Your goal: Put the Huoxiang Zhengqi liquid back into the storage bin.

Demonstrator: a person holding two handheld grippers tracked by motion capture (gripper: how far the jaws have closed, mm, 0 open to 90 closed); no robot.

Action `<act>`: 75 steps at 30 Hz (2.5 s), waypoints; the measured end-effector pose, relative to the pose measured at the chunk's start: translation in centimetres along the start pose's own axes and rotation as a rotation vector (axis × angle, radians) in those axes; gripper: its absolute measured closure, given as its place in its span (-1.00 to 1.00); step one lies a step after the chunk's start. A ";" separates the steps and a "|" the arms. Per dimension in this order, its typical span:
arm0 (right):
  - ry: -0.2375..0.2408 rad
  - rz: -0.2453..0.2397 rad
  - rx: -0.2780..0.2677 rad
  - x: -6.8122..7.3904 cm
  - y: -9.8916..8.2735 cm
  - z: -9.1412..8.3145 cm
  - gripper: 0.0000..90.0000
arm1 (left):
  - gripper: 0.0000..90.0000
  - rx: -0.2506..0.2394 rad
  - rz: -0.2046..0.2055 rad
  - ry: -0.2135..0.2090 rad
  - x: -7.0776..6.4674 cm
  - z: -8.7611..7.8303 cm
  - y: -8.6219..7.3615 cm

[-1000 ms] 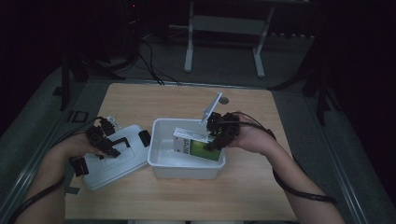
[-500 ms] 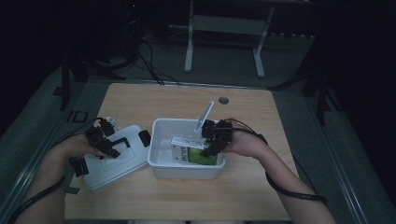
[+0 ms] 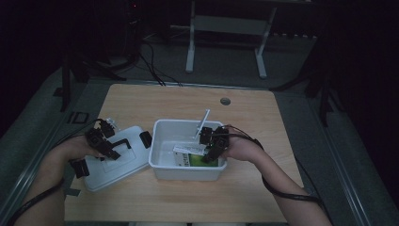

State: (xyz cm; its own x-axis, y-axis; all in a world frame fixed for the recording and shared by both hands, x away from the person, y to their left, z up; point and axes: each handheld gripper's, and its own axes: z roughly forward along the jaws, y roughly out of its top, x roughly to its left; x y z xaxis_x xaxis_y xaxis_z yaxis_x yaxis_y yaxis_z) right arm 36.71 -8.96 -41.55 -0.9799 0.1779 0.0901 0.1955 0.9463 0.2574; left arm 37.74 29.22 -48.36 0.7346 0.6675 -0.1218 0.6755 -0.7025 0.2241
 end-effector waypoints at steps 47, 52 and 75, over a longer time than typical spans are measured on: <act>-0.023 0.077 -0.091 -1.3 -1.1 -1.7 0.20 | 0.12 0.014 0.021 -0.016 -0.5 -0.2 0.2; -0.042 0.102 -0.138 -1.5 -2.3 -3.5 0.17 | 0.12 0.017 0.016 -0.013 -0.4 -0.2 0.1; -0.134 0.294 -0.274 -4.0 -10.2 -4.9 -0.51 | 0.43 0.046 0.002 0.001 -0.2 -0.1 0.2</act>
State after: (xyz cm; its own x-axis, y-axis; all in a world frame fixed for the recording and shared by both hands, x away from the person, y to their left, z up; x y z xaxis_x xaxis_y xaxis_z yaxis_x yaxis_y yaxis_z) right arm 38.84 -20.62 -39.82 -0.8740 0.4798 0.0766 0.4527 0.7469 0.4871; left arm 37.74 29.01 -48.16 0.7361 0.6660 -0.1208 0.6760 -0.7146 0.1796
